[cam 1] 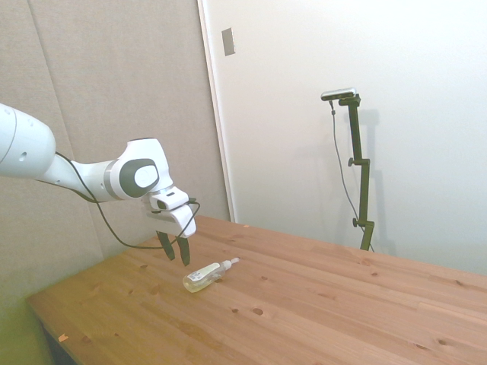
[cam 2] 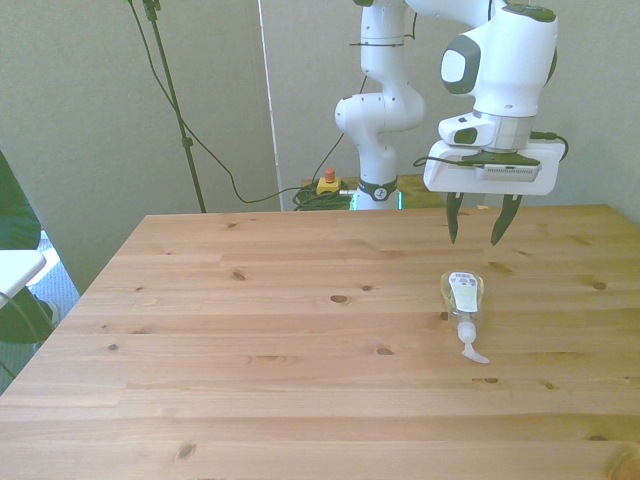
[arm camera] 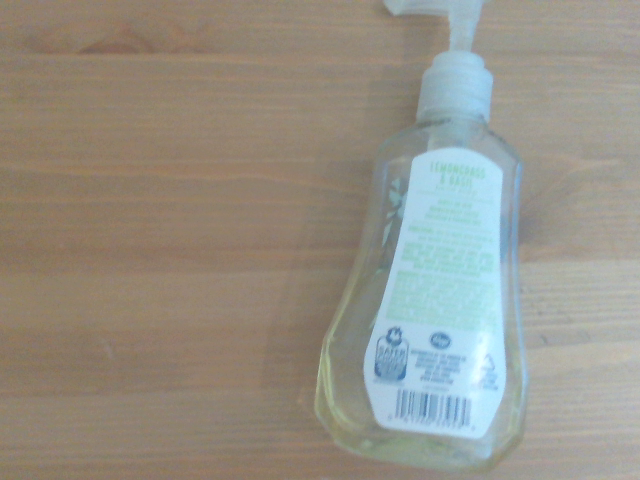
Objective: Knock down the sanitizer
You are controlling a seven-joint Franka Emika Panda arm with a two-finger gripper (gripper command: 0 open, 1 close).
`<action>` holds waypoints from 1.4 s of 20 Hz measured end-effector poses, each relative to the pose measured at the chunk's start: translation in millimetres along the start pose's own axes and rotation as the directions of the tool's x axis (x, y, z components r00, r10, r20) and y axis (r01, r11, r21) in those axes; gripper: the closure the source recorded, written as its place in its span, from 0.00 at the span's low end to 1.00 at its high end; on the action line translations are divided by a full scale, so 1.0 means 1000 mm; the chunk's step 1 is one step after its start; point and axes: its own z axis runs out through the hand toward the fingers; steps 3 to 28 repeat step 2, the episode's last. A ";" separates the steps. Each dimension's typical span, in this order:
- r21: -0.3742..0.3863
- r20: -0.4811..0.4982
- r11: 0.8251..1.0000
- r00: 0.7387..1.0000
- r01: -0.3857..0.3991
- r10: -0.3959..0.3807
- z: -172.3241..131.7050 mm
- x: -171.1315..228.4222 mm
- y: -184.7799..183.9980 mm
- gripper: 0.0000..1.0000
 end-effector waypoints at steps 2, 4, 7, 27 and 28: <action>-0.004 0.001 1.000 1.000 0.009 -0.009 0.000 -0.008 0.003 0.00; -0.004 0.001 1.000 1.000 0.009 -0.009 0.000 -0.008 0.003 0.00; -0.004 0.001 1.000 1.000 0.009 -0.009 0.000 -0.008 0.003 0.00; -0.004 0.001 1.000 1.000 0.009 -0.009 0.000 -0.008 0.003 0.00; -0.004 0.001 1.000 1.000 0.009 -0.009 0.000 -0.008 0.003 0.00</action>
